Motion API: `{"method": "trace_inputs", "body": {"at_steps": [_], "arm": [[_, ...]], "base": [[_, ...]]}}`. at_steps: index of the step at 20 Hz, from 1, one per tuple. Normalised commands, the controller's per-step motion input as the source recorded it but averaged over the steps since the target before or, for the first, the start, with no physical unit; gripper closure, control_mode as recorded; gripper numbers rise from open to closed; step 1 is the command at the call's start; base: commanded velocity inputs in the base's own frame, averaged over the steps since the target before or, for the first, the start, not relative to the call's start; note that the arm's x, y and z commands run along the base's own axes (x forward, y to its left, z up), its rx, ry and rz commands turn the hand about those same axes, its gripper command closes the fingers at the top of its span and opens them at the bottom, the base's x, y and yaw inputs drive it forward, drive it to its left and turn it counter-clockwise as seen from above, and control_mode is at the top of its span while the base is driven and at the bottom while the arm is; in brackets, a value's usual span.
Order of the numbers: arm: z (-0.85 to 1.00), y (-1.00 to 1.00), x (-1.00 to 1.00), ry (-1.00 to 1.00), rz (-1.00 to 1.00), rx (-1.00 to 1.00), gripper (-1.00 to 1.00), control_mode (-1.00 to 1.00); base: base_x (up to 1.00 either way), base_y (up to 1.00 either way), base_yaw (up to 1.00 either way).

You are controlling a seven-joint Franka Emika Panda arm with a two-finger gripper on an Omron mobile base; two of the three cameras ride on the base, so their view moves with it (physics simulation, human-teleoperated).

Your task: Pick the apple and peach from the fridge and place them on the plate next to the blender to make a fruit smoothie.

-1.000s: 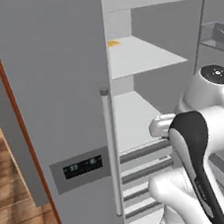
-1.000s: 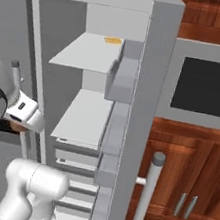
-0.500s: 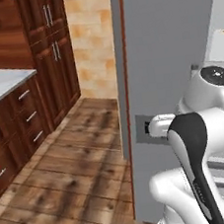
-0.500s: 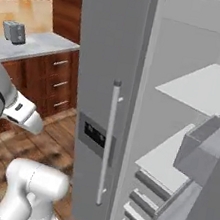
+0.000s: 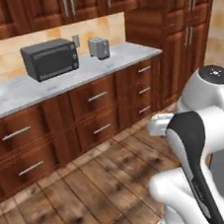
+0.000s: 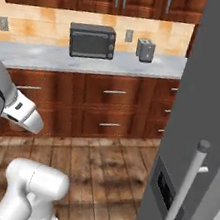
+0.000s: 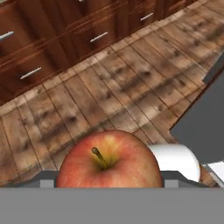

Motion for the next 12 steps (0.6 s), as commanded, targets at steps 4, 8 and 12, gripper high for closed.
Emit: {"method": "trace_inputs", "body": {"at_steps": [4,8,12], "arm": [[0.0,0.0,0.0,0.0,0.0,0.0,1.0,1.0],[0.0,0.0,0.0,0.0,0.0,0.0,1.0,1.0],[0.0,0.0,0.0,0.0,0.0,0.0,1.0,1.0]], "base": [[0.0,0.39,0.94],[0.18,0.35,0.88],[0.64,0.24,0.76]]}}
